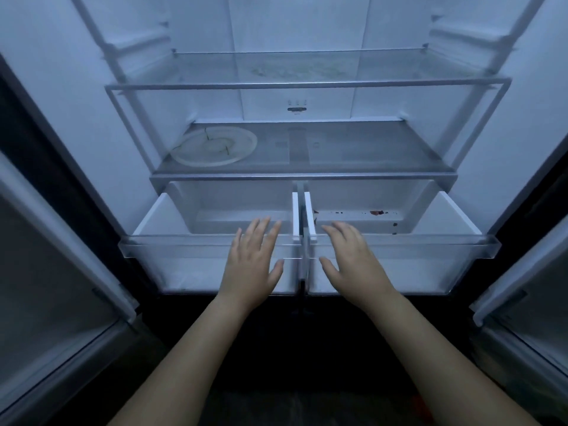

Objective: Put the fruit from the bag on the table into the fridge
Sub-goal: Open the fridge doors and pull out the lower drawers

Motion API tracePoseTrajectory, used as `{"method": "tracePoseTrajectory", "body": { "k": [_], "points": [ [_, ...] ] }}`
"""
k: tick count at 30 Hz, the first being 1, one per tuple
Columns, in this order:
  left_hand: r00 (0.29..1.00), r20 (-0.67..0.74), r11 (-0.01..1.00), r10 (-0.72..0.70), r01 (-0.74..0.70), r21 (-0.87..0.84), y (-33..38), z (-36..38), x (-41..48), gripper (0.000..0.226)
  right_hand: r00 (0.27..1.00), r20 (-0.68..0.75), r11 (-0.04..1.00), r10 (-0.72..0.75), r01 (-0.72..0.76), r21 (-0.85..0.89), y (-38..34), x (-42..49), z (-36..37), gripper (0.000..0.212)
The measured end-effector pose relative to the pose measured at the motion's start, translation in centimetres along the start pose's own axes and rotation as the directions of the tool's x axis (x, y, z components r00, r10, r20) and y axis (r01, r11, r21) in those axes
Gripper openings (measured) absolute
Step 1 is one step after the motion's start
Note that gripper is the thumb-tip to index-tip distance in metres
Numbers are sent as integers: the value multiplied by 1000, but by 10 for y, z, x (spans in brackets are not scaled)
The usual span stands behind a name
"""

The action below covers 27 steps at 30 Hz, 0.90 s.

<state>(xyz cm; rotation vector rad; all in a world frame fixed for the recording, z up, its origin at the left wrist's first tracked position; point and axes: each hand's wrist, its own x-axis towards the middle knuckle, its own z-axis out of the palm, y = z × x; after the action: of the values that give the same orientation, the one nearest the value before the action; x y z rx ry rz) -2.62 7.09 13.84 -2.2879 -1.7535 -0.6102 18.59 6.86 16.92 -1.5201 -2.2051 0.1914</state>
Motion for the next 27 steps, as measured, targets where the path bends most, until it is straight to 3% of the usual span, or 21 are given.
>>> {"method": "tracePoseTrajectory", "body": {
  "k": [4, 9, 19, 27],
  "points": [
    [995, 16, 995, -96, 95, 40, -57, -8, -19, 68, 989, 33, 988, -146, 144, 50, -52, 32, 30, 53],
    [987, 70, 989, -143, 141, 35, -95, -11, -31, 67, 976, 98, 978, -194, 200, -56, -90, 55, 68, 52],
    [982, 75, 985, -171, 172, -10, -93, -6, -33, 61, 980, -76, 975, -186, 174, -137, -90, 50, 96, 48],
    [978, 77, 981, -195, 193, 36, -87, -10, -36, 65, 971, -47, 966, -234, 227, -126, -83, 47, 92, 57]
  ]
}}
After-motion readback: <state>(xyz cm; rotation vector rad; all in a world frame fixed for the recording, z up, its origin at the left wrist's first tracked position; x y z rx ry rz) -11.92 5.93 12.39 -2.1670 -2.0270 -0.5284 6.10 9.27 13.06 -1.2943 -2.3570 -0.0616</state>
